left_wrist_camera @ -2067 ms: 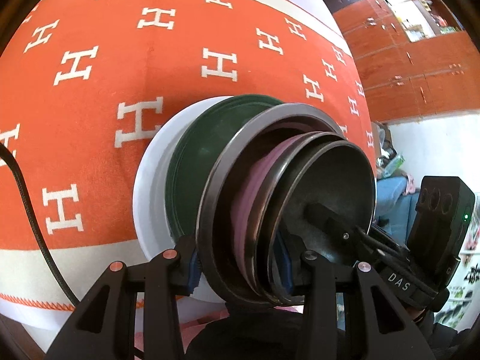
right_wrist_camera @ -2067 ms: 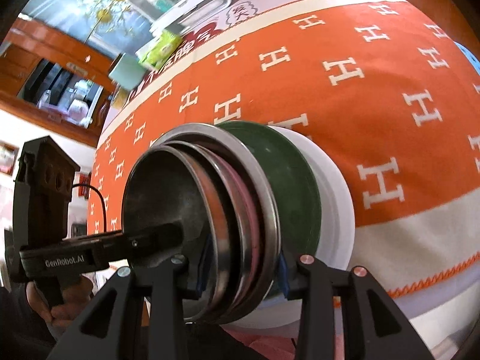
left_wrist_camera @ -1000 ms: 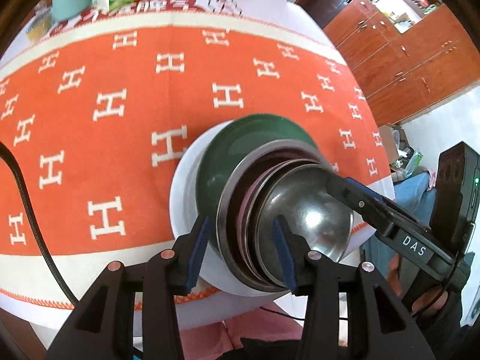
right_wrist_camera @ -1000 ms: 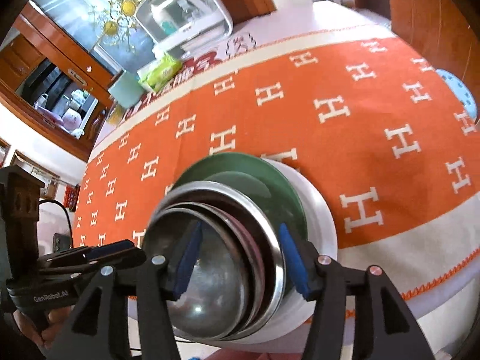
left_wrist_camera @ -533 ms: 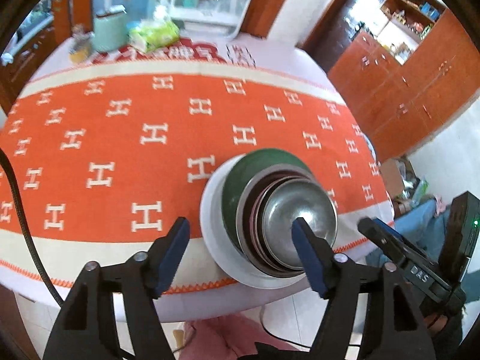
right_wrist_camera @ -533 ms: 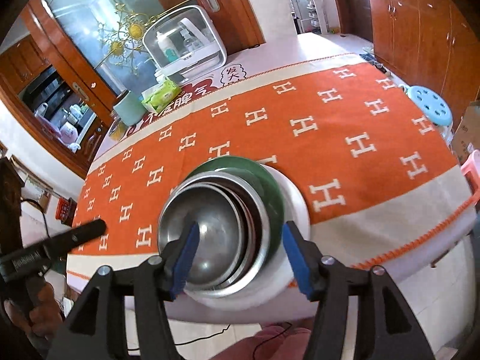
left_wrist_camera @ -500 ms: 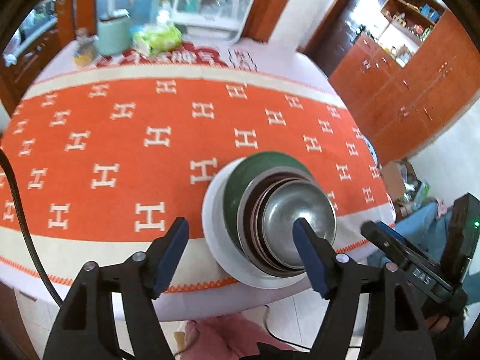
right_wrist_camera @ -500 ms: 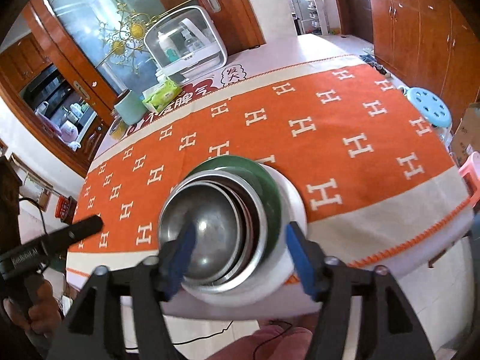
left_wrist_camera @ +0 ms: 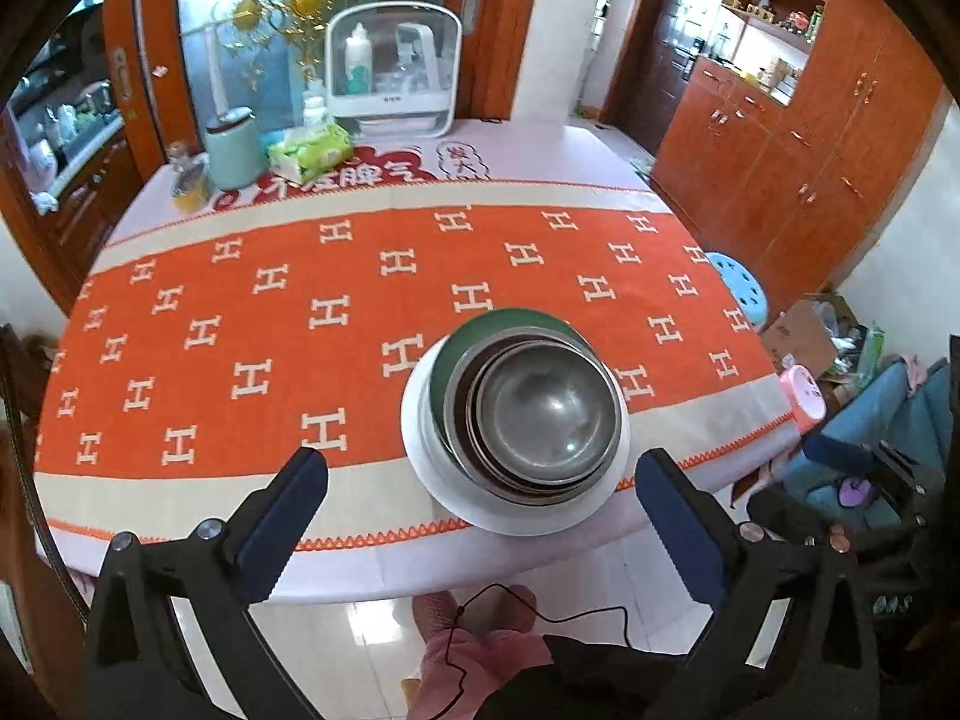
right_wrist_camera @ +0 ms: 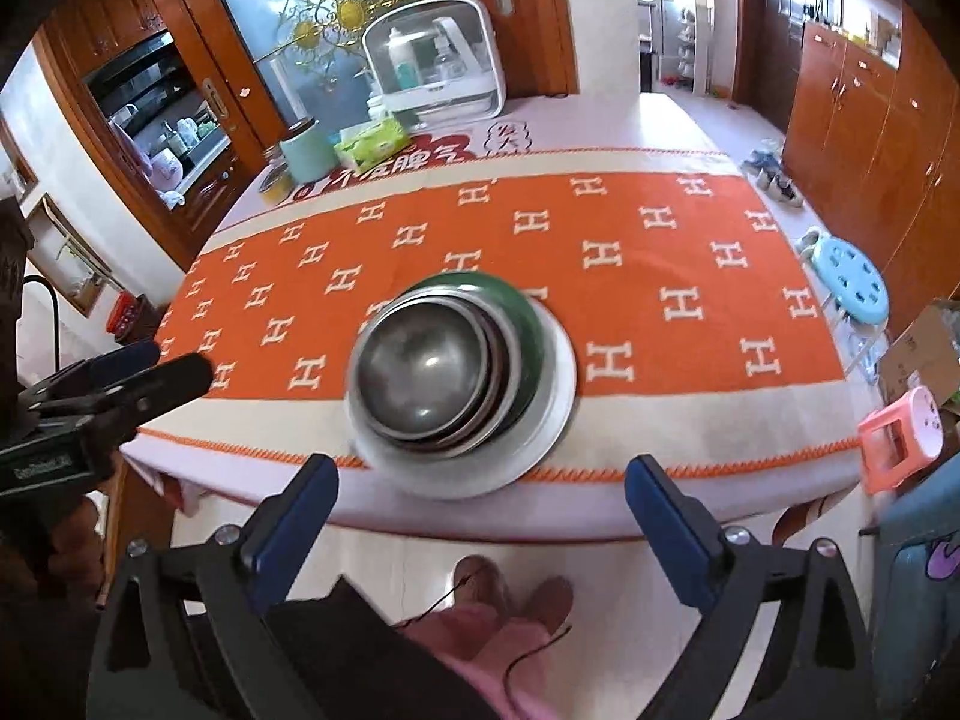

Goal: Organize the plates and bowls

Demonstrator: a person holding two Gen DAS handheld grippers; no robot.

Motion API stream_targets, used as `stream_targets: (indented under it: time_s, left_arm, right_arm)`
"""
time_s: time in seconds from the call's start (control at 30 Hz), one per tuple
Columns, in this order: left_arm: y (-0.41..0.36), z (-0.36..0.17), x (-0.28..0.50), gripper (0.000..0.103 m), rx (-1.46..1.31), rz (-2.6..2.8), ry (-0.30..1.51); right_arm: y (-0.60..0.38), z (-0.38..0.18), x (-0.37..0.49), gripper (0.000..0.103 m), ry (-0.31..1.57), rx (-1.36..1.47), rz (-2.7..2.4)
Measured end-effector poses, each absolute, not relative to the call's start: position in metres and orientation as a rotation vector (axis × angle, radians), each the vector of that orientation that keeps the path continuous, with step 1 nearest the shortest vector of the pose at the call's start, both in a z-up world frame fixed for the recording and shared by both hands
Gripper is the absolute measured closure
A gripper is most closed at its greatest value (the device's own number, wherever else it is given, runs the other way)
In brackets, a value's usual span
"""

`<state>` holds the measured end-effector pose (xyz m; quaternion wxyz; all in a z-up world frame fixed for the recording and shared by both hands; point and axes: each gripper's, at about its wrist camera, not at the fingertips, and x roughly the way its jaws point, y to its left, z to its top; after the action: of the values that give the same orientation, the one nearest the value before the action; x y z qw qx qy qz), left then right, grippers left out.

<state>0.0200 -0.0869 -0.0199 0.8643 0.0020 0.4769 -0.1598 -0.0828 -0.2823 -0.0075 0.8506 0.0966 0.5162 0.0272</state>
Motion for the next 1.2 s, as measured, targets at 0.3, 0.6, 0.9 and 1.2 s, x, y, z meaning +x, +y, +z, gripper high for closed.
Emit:
stream_targets:
  time_s: [0.3,0.6,0.9,1.2]
  left_arm:
    - [-0.09,-0.007,0.004,0.001,-0.006,-0.236,0.96]
    - [-0.089,-0.009,-0.011,0.001,0.02,-0.142,0.926]
    - [-0.094,-0.007,-0.018,0.001,0.05,-0.08,0.858]
    - [-0.102,-0.007,-0.016,0.001,0.069,-0.076,0.856]
  right_arm:
    - [-0.27,0.011,-0.094,0.005,1.02,0.157,-0.021]
    - [-0.265,0.008,-0.097,0.005,0.97,0.142,-0.076]
    - [-0.262,0.003,-0.097,0.005,0.972,0.142,-0.074]
    - [-0.27,0.002,-0.096,0.005,0.967,0.159,-0.093]
